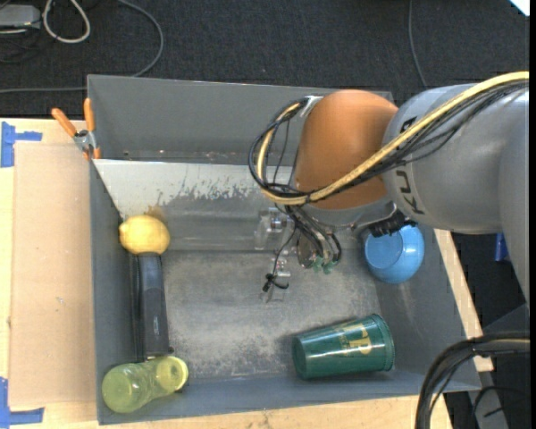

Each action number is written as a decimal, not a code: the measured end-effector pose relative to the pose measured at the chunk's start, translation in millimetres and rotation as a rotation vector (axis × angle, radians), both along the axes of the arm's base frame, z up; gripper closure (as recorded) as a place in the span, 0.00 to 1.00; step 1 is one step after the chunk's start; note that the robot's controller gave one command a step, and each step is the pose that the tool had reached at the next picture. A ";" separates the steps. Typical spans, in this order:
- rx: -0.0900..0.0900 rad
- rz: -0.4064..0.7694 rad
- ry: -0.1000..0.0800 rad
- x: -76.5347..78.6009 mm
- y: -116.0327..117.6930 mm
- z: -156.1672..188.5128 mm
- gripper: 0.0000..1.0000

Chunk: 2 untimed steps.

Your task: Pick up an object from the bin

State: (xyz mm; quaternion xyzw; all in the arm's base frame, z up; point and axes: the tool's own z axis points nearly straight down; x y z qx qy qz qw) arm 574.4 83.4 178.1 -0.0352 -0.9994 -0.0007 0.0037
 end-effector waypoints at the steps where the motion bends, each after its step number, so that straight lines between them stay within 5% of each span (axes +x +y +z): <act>1: 0.001 0.208 -0.005 -21.8 -37.8 -2.9 0.00; 2: 0.002 0.200 0.001 -32.5 -25.6 -28.2 0.00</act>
Offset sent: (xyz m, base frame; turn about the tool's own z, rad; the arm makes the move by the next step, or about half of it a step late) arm -0.0315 -0.0267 -0.0260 -0.1994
